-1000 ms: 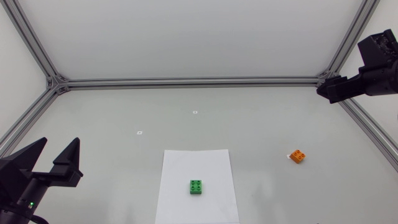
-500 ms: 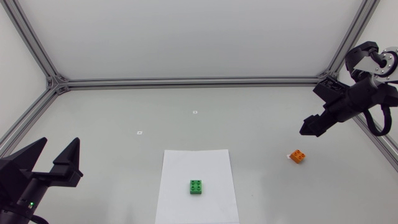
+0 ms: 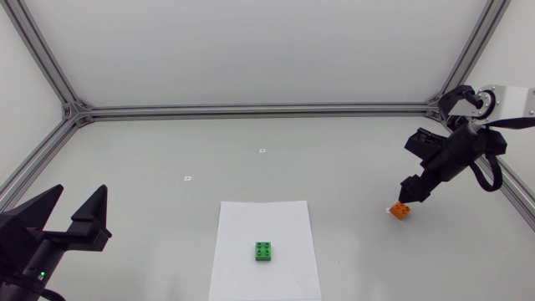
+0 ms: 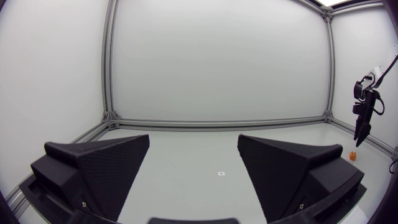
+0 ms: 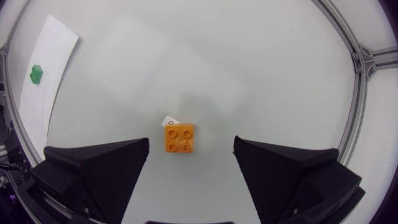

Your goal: Pick up the orange 2x2 brick with the right arm and stack it on top of the green 2x2 brick in the center

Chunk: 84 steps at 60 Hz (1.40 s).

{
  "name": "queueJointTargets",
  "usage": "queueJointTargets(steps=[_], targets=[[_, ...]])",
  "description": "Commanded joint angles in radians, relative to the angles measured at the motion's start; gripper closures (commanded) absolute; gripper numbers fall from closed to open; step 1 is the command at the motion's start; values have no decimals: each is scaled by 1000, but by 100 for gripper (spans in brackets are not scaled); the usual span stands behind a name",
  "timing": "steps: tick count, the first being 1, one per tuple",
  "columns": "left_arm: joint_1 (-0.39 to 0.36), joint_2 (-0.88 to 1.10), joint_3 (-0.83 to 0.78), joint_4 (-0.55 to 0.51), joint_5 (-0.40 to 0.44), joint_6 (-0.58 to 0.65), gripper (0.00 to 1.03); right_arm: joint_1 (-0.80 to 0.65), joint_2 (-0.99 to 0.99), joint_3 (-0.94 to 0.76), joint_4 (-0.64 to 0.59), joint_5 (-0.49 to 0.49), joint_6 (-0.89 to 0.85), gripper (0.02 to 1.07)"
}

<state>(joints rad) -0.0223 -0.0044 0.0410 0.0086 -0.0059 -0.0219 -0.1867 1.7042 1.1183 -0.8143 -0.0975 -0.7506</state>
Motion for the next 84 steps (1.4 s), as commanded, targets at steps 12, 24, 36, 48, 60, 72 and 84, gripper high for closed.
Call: queueJointTargets(steps=[12, 24, 36, 48, 60, 72, 84], targets=[[2, -8, -41, -15, 4, 13, 4, 27, 72, -63, 38, 38, -32, 12], [2, -8, -41, -15, 4, 13, 4, 36, 112, -83, 79, 62, -32, 12], [2, -8, -41, -15, 4, 13, 4, 38, 129, -89, 89, 70, -38, 13], [2, -8, -41, -15, 4, 13, 4, 41, 127, -86, 89, 76, -39, 16], [2, -8, -41, -15, 4, 13, 4, 41, 132, -81, 89, 78, -36, 22], [2, -8, -41, -15, 6, 13, 4, 41, 135, -80, 89, 78, -36, 25], [2, -8, -41, -15, 4, 13, 4, 39, 137, -81, 87, 78, -38, 30]])
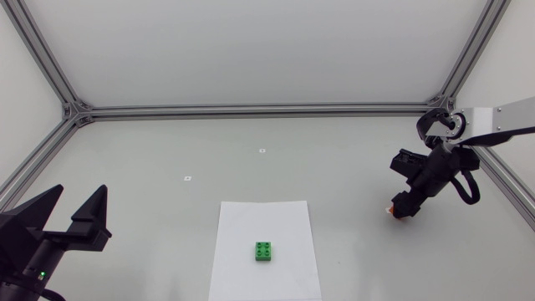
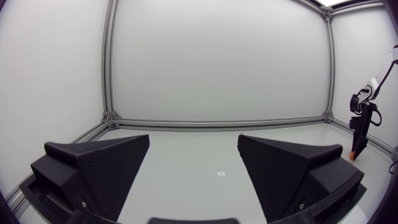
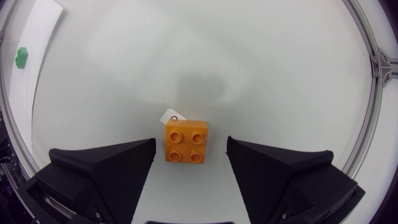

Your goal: Pick up the orange 2x2 brick with the right arm and stack it on top of the green 2x2 brick in the center

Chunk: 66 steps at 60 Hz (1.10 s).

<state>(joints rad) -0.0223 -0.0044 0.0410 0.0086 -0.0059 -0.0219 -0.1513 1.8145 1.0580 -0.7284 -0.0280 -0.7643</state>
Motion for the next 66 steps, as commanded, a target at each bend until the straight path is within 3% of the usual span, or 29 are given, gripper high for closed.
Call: queueJointTargets(steps=[1, 21, 44, 66], targets=[[2, -8, -41, -15, 4, 13, 4, 4, 26, -21, 1, 8, -24, 31], [2, -8, -41, -15, 4, 13, 4, 4, 34, -18, 3, 5, -24, 39], [2, -8, -41, -15, 4, 13, 4, 15, 25, -16, -2, 3, -24, 39], [2, -8, -41, -13, 4, 13, 4, 22, 31, -18, 3, 2, -20, 48]])
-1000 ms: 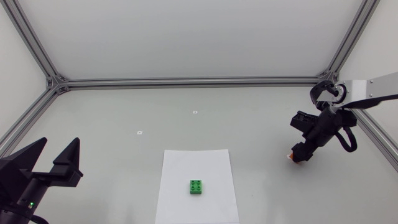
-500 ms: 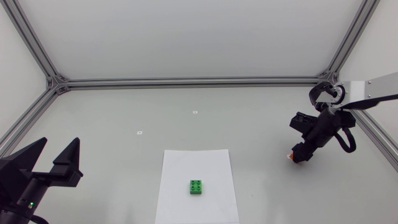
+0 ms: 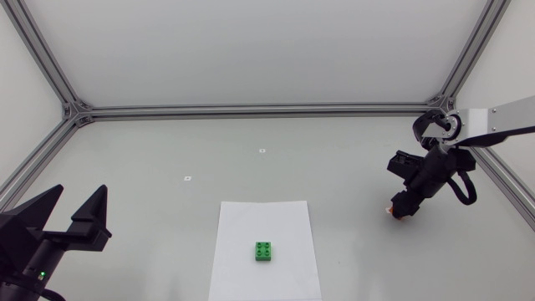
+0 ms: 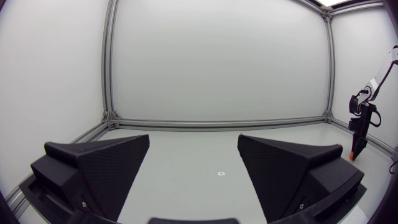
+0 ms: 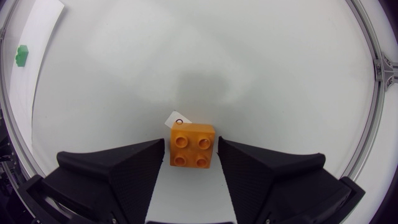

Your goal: Pick up the orange 2x2 brick with the right arm and stack it on top of the green 2x2 brick in the center

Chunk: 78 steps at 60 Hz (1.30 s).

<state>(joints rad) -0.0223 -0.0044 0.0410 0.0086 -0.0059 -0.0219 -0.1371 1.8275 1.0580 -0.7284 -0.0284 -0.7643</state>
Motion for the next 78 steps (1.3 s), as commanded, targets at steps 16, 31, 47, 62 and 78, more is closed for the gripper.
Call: queueJointTargets(steps=[16, 31, 47, 62, 78], targets=[[2, -8, -41, -15, 4, 13, 4, -4, 12, -20, 1, 1, -27, 54], [2, -8, -41, -15, 4, 13, 4, -4, 9, -26, 1, 1, -33, 60], [2, -8, -41, -15, 4, 13, 4, -7, -7, -13, -34, -28, -40, 73], [2, -8, -41, -15, 4, 13, 4, -4, -108, -21, -100, -71, -64, 89], [2, -8, -41, -15, 4, 13, 4, 21, -231, -29, -163, -67, -121, 101]])
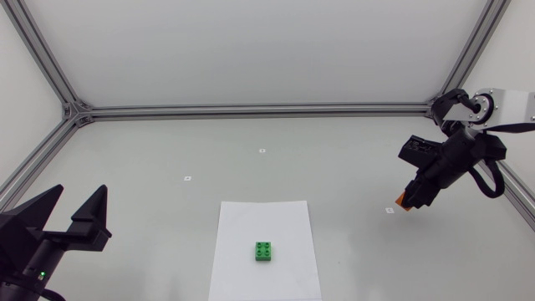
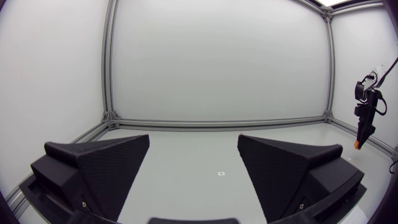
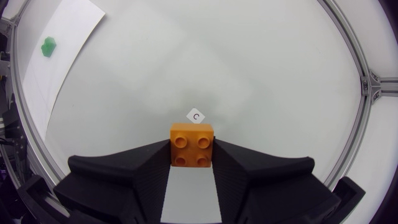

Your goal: Pick up the orange 2x2 brick with the right arm and stack it on top of the green 2x2 brick in the center

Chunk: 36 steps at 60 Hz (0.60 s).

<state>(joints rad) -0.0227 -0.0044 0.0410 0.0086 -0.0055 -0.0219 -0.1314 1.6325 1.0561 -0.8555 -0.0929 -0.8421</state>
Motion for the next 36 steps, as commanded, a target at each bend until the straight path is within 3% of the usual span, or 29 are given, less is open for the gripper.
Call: queueJointTargets(steps=[1, 21, 36], targets=[[3, -8, -41, -15, 4, 13, 4, 19, -45, -25, -45, -1, -46, 101], [3, -8, -41, -15, 4, 13, 4, 167, -178, -47, -131, 30, -83, 101], [3, -8, -41, -15, 4, 13, 4, 381, -253, -110, -142, 47, -18, 101]])
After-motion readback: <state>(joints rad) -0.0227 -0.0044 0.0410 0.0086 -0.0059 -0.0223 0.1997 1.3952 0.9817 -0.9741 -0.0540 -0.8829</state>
